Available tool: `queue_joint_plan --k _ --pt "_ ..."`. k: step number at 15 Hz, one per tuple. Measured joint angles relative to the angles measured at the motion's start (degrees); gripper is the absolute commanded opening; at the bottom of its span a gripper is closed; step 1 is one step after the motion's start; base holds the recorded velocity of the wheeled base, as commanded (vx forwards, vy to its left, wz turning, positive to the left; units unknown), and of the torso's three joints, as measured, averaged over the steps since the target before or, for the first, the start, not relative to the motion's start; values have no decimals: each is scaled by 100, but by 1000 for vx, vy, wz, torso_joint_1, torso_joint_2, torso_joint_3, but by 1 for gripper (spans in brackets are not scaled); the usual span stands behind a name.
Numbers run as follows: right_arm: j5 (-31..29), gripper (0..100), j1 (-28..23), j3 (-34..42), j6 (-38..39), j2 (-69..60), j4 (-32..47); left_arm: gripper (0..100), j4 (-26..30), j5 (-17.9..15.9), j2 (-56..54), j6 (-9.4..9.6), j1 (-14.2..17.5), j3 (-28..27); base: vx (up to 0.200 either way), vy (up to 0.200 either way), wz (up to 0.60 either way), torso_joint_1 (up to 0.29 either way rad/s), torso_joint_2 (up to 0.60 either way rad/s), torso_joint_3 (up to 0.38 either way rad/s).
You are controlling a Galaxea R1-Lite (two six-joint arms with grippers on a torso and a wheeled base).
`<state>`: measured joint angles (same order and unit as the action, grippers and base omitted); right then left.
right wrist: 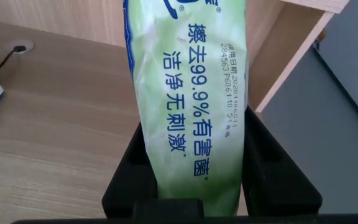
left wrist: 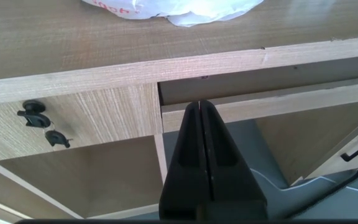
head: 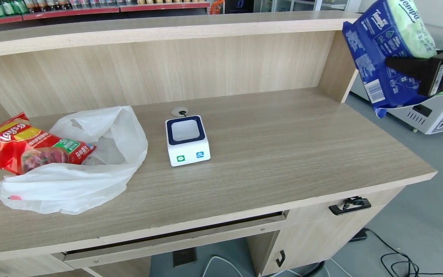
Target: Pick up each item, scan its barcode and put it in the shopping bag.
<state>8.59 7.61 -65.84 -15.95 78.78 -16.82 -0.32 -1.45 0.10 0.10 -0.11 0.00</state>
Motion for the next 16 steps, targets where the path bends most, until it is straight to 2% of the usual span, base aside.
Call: queue_joint_plan --k 3,6,10,11,13,16 --pt "880 0 -310 -518 579 44 -107 0 -1 -2 0 0 1 0 0 0 0 0 0 0" --pt "1571 0 94 -1385 1104 284 -362 0 0 0 0 0 4 0 0 0 0 0 0 0" --pt "1607 0 989 -1630 1517 333 207 0 0 -2 0 0 1 0 0 0 0 0 0 0" --pt "1606 0 1083 -1536 1519 315 243 0 0 0 0 0 0 0 0 0 0 0 0 0" --pt "1642 0 1157 -1447 1510 302 266 0 0 -2 0 0 1 0 0 0 600 2 -15 -22" --pt "1716 0 1317 -1491 1423 302 238 0 -1 -2 0 0 6 0 0 0 600 58 -315 -245"
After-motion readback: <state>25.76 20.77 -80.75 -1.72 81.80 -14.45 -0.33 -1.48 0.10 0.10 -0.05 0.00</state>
